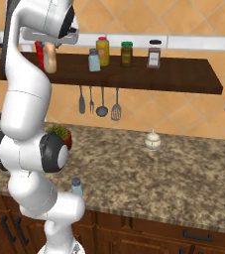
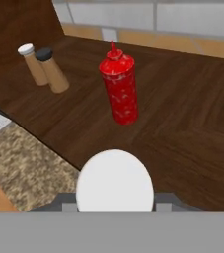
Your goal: Put the shaker and condiment bottle from the counter next to their counterparts in the cabinet.
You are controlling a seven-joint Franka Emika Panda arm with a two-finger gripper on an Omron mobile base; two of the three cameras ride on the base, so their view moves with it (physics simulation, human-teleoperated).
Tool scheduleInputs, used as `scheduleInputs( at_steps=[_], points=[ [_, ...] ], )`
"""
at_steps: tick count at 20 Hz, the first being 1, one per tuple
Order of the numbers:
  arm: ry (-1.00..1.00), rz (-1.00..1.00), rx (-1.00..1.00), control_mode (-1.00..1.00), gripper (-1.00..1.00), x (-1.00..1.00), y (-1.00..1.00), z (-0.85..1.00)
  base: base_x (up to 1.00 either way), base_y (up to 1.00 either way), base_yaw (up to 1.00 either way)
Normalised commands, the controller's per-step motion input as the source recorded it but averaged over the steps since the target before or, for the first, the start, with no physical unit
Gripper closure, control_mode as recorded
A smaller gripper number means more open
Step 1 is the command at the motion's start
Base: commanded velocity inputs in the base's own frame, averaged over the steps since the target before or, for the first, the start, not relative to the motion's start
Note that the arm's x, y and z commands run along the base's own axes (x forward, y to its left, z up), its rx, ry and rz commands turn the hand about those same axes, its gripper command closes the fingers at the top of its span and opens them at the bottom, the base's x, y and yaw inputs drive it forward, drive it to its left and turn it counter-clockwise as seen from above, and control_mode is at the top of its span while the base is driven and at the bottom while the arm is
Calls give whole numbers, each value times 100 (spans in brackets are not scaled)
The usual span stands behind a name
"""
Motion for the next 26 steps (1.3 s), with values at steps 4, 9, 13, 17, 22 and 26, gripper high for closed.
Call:
scheduleInputs(
  at_steps=[4,9,13,17,22,26],
  points=[
    [-1,-1,0,-100,100,0,8,-1,0,0,0],
    [-5,-2,-1,-100,100,0,18,-3,0,0,0],
    [0,-2,-6,-100,100,0,14,-29,0,0,0],
    [-2,0,-7,-100,100,0,3,-30,0,0,0],
    [-4,0,0,-100,100,5,0,-4,0,0,0],
    [-21,0,0,-100,100,17,0,24,0,0,0]
  ],
)
